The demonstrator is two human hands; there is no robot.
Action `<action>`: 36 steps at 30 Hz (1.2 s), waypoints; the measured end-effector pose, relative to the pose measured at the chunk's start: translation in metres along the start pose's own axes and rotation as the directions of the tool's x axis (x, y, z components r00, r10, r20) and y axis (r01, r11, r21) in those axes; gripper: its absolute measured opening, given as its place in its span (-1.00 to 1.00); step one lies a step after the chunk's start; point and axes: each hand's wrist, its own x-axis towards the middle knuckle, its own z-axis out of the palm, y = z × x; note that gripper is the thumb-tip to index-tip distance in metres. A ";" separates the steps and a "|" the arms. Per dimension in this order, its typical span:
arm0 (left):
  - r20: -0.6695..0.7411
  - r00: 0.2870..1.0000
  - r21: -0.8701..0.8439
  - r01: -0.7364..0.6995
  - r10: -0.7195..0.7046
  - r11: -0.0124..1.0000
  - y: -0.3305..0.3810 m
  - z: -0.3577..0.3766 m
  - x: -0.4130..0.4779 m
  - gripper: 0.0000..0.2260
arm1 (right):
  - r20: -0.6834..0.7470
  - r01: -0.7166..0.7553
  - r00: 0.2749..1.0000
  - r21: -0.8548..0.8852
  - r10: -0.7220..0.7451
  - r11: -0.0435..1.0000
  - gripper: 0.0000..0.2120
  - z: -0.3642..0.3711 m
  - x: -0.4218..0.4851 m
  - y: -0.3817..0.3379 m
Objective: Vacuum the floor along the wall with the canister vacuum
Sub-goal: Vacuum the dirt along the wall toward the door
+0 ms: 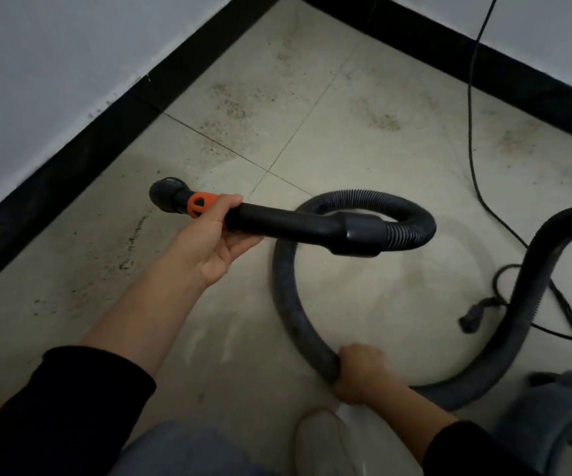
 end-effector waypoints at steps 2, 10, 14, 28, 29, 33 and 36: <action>0.003 1.000 0.032 0.029 -0.029 0.999 -0.002 0.006 -0.003 -0.90 | 0.037 -0.050 0.998 -0.078 0.053 0.996 -0.59 0.013 -0.012 0.020; 0.028 0.997 0.045 0.070 -0.071 0.997 -0.002 0.031 -0.018 -0.89 | 0.209 -0.144 0.964 -0.119 0.167 0.982 -0.67 0.062 -0.048 0.060; 0.043 0.997 0.046 0.055 -0.057 0.997 -0.004 0.034 -0.019 -0.88 | 0.257 -0.124 0.957 -0.062 0.136 0.990 -0.59 0.056 -0.048 0.046; -0.015 0.994 -0.168 -0.105 0.104 0.980 0.066 0.092 -0.025 -0.78 | -0.921 0.195 0.266 0.342 0.286 0.919 -0.25 -0.225 -0.042 0.036; -0.013 0.994 -0.196 -0.111 0.110 0.974 0.076 0.097 -0.027 -0.76 | -0.939 0.198 0.243 0.295 0.245 0.935 -0.35 -0.245 -0.038 0.040; 0.060 0.986 -0.300 -0.133 0.158 0.945 0.119 0.123 -0.043 -0.67 | -0.960 0.310 0.250 0.199 0.122 0.930 -0.50 -0.307 -0.049 0.052; 0.082 0.971 -0.347 -0.182 0.223 0.920 0.152 0.152 -0.063 -0.59 | -0.954 0.394 0.289 0.195 0.080 0.898 -0.58 -0.344 -0.074 0.058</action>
